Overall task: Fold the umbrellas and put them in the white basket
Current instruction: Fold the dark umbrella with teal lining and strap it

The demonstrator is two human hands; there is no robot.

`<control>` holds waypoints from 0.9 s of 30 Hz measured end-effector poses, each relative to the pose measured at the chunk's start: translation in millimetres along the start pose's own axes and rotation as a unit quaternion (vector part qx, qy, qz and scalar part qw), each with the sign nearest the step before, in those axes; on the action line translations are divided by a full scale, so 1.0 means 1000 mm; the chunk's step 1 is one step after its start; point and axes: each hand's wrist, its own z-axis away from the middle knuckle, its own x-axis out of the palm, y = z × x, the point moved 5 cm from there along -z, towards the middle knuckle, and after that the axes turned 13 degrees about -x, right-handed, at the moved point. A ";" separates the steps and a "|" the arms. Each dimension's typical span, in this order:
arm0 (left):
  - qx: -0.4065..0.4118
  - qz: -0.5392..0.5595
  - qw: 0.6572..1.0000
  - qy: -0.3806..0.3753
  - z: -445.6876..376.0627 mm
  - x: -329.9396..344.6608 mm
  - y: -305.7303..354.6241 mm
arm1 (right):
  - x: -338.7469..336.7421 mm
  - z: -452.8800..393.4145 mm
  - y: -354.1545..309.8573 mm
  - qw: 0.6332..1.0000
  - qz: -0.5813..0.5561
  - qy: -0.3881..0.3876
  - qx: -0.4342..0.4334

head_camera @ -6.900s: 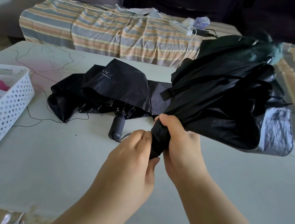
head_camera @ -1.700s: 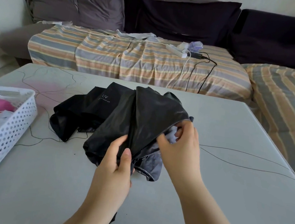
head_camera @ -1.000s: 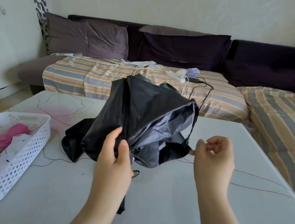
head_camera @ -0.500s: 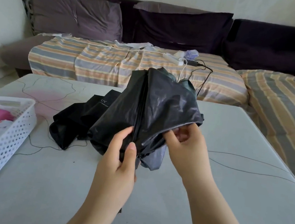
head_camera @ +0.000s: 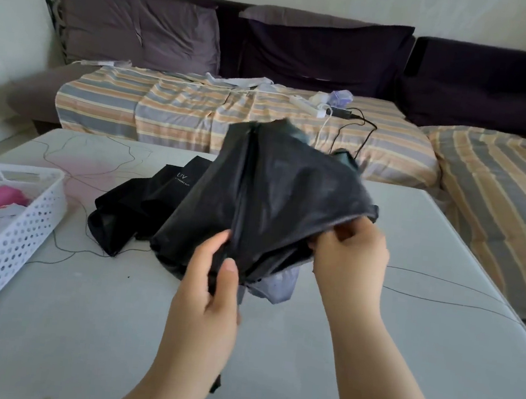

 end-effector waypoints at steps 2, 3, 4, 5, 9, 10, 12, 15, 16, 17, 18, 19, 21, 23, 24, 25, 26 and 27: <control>-0.032 0.052 0.998 0.025 -0.008 -0.009 0.000 | -0.002 0.006 -0.008 0.996 0.053 -0.003 -0.069; -0.037 0.067 0.996 0.040 -0.013 -0.014 0.002 | -0.003 0.007 -0.009 0.994 0.067 -0.008 -0.087; -0.040 0.077 0.995 0.054 -0.017 -0.020 0.002 | -0.003 0.007 -0.009 0.994 0.064 -0.016 -0.092; -0.043 0.086 0.993 0.066 -0.021 -0.024 0.003 | -0.003 0.006 -0.008 0.994 0.055 -0.027 -0.086; -0.038 0.089 0.993 0.066 -0.028 -0.028 0.001 | 0.014 0.009 -0.006 0.994 0.013 -0.097 -0.043; -0.031 0.075 0.995 0.060 -0.027 -0.026 0.001 | 0.020 0.010 -0.008 0.994 -0.001 -0.107 -0.038; -0.015 0.037 0.998 0.038 -0.023 -0.020 -0.002 | 0.027 0.011 -0.013 0.993 -0.015 -0.109 -0.036; 0.012 -0.030 0.999 -0.007 -0.014 -0.008 -0.006 | 0.029 0.007 -0.011 0.995 -0.031 -0.098 0.009; 0.020 -0.045 0.999 -0.021 -0.011 -0.005 -0.007 | 0.027 0.006 -0.008 0.994 -0.042 -0.093 0.037; 0.026 -0.055 0.998 -0.031 -0.009 -0.003 -0.007 | 0.025 0.005 -0.004 0.993 -0.050 -0.085 0.061; 0.031 -0.061 0.997 -0.036 -0.007 -0.001 -0.007 | 0.023 0.004 -0.001 0.993 -0.051 -0.078 0.074; 0.034 -0.066 0.997 -0.036 -0.005 0.001 -0.006 | 0.021 0.002 0.003 0.993 -0.042 -0.074 0.083; 0.030 -0.069 0.997 -0.025 -0.003 0.002 -0.007 | 0.018 -0.002 0.007 0.994 -0.006 -0.071 0.085; 0.010 -0.065 0.998 -0.009 -0.006 0.002 -0.010 | 0.017 -0.003 0.005 0.995 0.031 -0.067 0.061; -0.003 -0.057 0.998 0.002 -0.009 0.000 -0.013 | 0.017 -0.002 0.002 0.995 0.053 -0.071 0.037; -0.016 -0.045 0.999 0.014 -0.012 -0.003 -0.014 | 0.017 -0.002 -0.002 0.993 0.084 -0.078 0.005; -0.027 -0.029 0.999 0.025 -0.015 -0.006 -0.015 | 0.017 -0.001 -0.006 0.988 0.120 -0.090 -0.034; -0.039 -0.012 0.999 0.034 -0.018 -0.009 -0.016 | 0.017 -0.001 -0.010 0.980 0.152 -0.103 -0.075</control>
